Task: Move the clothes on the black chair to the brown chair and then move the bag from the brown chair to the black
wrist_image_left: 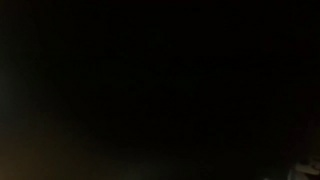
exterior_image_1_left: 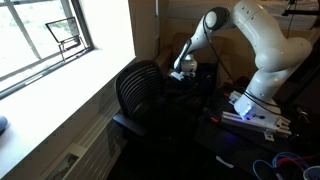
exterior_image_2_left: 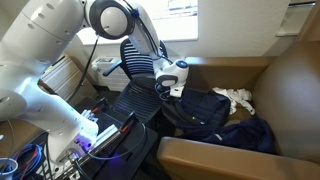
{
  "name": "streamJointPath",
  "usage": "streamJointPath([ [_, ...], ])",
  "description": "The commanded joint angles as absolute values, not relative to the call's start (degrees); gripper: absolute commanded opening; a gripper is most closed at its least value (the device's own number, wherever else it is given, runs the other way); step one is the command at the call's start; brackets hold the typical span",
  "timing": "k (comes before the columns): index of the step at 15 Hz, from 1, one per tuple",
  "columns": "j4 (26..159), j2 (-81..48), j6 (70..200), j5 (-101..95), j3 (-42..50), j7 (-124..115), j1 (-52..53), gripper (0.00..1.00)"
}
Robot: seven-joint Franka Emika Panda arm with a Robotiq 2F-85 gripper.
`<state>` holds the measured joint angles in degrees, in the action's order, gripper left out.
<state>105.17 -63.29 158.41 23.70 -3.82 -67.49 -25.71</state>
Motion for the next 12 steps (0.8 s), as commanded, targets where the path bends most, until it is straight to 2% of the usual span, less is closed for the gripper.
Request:
streamJointPath([
  [1,104.61,-63.48,157.51,28.00,-2.15,-63.96,-24.06,1.00],
  [5,104.96,-63.51,159.90,29.19,-1.81,-64.34,-23.29,1.00],
  [8,104.53,-65.70,166.26,30.47,5.43,-71.55,-15.33,1.00],
  [11,105.16,-67.31,166.52,28.91,13.77,-80.47,-6.89,1.00],
  [12,104.98,-64.59,164.32,28.81,9.66,-76.15,-11.67,1.00],
])
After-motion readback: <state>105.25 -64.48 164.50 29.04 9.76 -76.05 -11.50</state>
